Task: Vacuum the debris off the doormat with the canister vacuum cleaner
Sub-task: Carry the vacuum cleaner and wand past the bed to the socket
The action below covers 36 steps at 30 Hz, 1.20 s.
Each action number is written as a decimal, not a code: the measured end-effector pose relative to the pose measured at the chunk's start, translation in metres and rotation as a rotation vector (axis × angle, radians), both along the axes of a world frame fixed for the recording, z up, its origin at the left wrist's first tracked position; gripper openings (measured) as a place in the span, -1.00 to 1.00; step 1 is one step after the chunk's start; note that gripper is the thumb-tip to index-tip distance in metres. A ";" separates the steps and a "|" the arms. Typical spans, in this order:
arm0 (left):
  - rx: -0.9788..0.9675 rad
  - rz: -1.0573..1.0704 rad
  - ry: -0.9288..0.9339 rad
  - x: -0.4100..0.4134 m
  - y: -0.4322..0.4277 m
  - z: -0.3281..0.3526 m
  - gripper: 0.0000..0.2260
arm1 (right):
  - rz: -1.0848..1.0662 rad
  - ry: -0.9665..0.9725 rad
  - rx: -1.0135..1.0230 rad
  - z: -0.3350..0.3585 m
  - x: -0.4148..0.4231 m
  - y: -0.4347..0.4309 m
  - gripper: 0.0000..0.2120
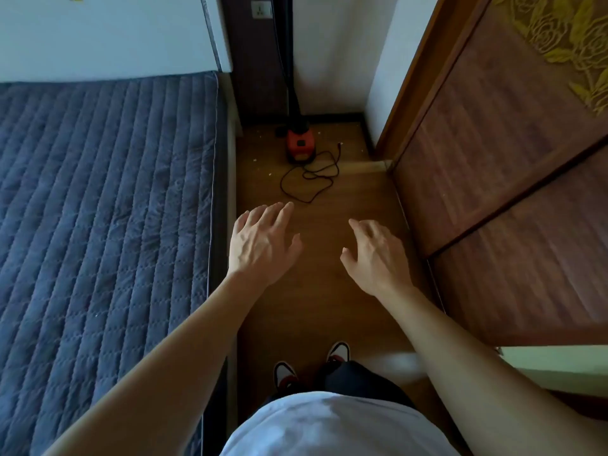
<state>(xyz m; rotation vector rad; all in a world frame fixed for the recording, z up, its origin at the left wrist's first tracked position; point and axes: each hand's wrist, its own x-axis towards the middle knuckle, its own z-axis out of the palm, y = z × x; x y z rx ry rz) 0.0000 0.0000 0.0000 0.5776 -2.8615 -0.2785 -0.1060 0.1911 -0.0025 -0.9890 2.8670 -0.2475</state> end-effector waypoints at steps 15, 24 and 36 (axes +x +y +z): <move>-0.026 -0.030 -0.045 -0.120 -0.027 -0.012 -0.46 | 0.005 0.017 -0.013 -0.015 -0.112 -0.029 -0.45; -0.048 -0.031 -0.061 -0.277 -0.036 0.002 -0.47 | -0.034 -0.020 -0.024 -0.013 -0.263 -0.036 -0.42; -0.040 -0.006 -0.083 -0.399 -0.050 -0.002 -0.49 | -0.062 -0.062 -0.066 -0.020 -0.392 -0.053 -0.42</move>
